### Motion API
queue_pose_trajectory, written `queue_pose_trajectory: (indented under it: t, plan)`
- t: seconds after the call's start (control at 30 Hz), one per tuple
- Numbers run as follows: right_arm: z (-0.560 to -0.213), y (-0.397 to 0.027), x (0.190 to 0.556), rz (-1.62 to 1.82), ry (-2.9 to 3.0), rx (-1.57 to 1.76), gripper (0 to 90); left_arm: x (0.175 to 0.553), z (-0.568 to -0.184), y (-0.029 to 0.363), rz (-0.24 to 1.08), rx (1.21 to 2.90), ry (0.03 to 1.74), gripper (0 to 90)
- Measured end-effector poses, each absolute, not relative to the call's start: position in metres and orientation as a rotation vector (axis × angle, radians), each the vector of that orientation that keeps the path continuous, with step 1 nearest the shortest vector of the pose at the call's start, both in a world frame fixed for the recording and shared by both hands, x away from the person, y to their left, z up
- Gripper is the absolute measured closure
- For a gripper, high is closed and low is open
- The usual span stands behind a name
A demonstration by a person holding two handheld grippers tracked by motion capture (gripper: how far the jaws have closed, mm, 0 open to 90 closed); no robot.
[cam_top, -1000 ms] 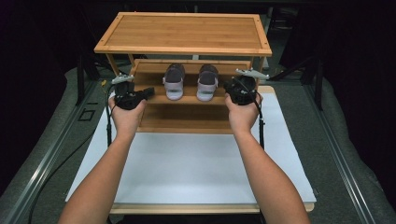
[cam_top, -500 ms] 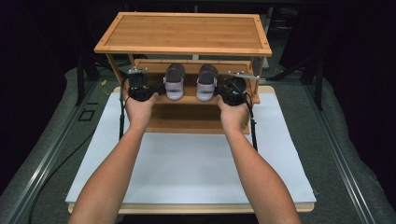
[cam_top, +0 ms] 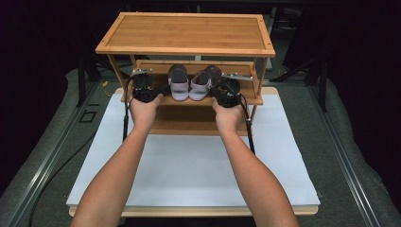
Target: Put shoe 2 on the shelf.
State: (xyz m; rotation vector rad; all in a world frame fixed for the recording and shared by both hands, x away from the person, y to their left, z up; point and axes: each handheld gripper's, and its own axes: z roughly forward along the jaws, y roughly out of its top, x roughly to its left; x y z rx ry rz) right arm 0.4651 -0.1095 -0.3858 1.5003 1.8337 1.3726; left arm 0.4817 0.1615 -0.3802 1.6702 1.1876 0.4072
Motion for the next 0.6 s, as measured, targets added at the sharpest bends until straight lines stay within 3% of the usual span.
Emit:
queue_pose_trajectory:
  t: [0.6]
  plan:
    - [-0.38,-0.109,0.48,1.284,1.863,1.476,90.0,0.495,-0.375,0.147,0.439,1.752,1.163,90.0]
